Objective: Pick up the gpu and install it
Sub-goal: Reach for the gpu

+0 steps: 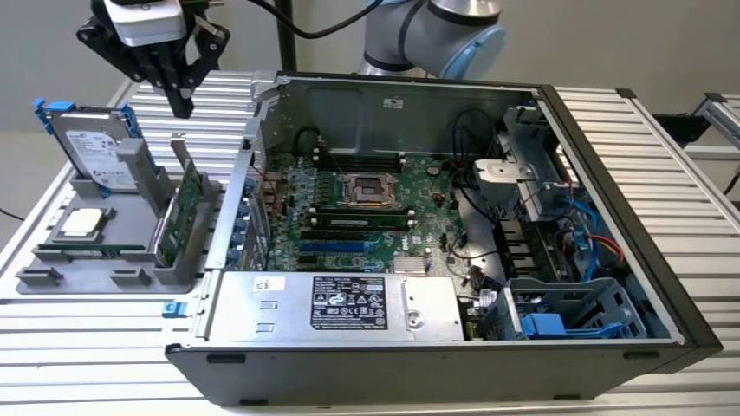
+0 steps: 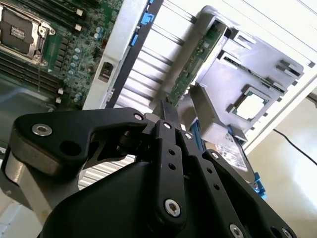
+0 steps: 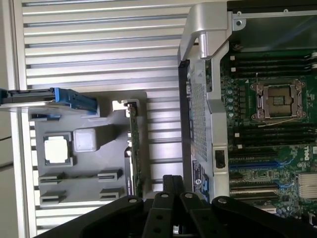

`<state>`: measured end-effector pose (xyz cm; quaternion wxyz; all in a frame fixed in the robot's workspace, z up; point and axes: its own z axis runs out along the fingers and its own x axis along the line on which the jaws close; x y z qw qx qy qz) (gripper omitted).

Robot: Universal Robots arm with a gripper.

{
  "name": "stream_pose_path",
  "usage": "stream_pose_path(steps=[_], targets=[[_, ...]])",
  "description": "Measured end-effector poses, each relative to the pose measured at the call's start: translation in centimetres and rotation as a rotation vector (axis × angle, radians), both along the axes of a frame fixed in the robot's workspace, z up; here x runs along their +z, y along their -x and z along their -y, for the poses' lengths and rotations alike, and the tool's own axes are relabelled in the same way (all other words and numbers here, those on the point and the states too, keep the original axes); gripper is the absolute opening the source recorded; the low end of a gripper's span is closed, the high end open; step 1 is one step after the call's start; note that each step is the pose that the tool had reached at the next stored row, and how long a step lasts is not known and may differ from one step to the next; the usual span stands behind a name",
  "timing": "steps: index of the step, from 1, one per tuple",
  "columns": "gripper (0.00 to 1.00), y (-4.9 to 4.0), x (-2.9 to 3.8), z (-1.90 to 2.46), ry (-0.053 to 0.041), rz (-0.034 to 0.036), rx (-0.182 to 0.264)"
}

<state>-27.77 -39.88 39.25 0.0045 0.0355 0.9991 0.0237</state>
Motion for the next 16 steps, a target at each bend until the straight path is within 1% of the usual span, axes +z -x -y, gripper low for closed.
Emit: stream_pose_path(steps=[16], targets=[[0.00,1.39,0.00,0.00,0.0000,0.0000,0.000]])
